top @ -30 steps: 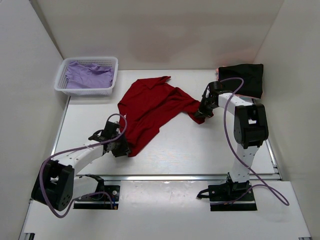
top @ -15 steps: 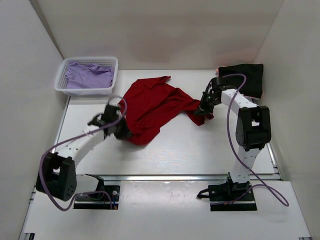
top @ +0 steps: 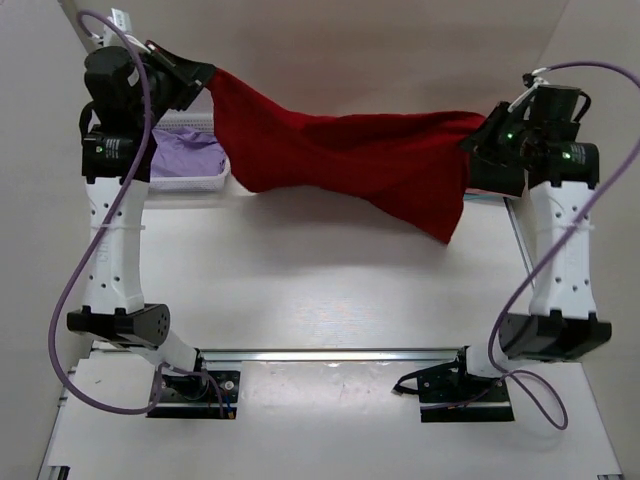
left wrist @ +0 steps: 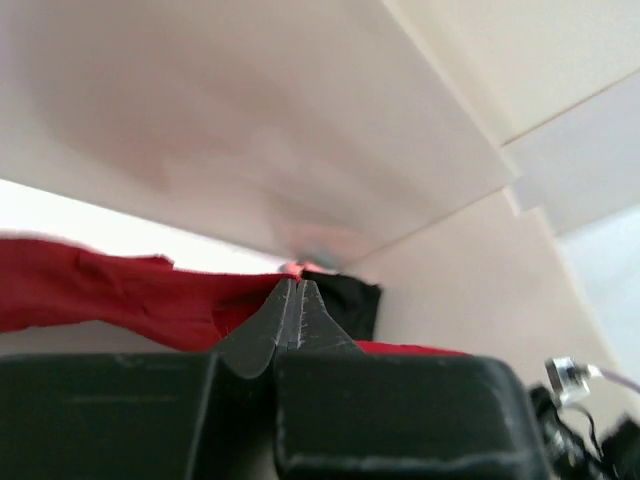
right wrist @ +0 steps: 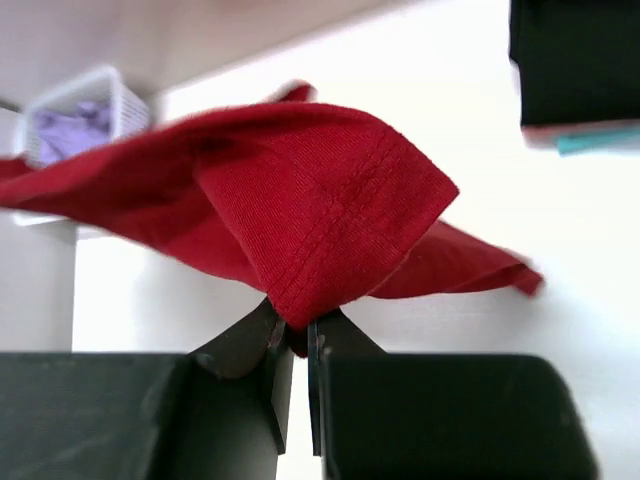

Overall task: Fold and stack the t-shirts
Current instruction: Flatten out the tshirt

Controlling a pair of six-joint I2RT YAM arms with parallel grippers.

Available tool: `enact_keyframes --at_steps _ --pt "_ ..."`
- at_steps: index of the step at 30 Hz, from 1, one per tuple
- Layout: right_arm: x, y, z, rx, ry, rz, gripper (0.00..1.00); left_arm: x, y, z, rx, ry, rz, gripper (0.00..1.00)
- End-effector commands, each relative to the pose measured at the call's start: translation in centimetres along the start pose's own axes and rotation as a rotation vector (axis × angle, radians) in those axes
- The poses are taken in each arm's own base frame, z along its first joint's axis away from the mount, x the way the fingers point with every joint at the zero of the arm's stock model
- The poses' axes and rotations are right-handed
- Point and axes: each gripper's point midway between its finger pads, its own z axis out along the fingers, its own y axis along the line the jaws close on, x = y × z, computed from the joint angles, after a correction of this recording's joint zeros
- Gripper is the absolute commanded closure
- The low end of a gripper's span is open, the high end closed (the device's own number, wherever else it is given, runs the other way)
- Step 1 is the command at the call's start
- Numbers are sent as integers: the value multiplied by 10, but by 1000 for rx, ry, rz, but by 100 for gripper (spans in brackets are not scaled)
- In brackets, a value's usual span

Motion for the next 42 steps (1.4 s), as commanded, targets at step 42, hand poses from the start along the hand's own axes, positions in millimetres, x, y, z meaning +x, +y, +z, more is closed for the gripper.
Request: enact_keyframes --at_steps 42 --pt "75 -44 -31 109 200 -259 100 13 71 29 -101 128 14 100"
